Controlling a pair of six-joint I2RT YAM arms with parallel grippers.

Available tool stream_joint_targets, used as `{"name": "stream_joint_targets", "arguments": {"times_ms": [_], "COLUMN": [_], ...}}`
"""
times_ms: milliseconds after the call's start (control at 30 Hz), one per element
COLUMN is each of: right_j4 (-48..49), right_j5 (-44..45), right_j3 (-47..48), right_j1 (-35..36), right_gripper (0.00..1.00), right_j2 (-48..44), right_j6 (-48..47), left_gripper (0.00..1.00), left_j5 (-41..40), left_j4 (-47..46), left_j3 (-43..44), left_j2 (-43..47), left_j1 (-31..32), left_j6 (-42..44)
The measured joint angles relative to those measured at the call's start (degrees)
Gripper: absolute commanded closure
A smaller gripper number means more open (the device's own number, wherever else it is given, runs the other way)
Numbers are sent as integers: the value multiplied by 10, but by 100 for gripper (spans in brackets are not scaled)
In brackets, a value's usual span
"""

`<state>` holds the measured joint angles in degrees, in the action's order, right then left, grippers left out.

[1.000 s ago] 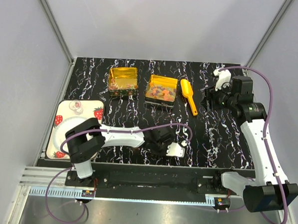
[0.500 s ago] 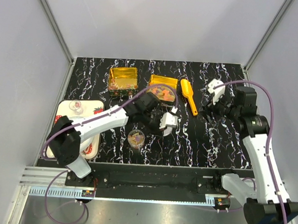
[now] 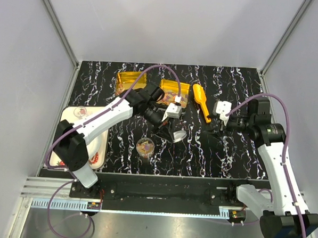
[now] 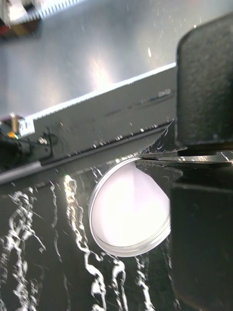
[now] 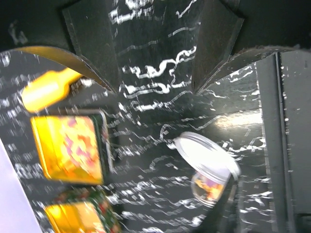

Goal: Pack the candies
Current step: Pick up the bottle lid at the center of the board.

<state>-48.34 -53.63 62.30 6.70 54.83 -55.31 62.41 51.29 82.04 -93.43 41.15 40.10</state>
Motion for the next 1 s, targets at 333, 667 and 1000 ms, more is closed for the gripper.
{"name": "stream_joint_targets", "arguments": {"times_ms": [333,667,1000], "right_j4": [-58,-38,57], "right_j5": [-137,-158,-134], "right_j3": [-2,-43,-60], "right_j1": [9,89,129], "right_gripper": [30,32,44], "right_j2": [43,47,78], "right_j6": [-171,-185,-115], "left_gripper": [100,100,100], "left_j5": [110,161,184], "left_j4": [73,90,91], "left_j3": [48,73,75], "left_j2": [-57,-74,-77], "left_j1": [-23,-28,-28], "left_j6": [14,9,3]}}
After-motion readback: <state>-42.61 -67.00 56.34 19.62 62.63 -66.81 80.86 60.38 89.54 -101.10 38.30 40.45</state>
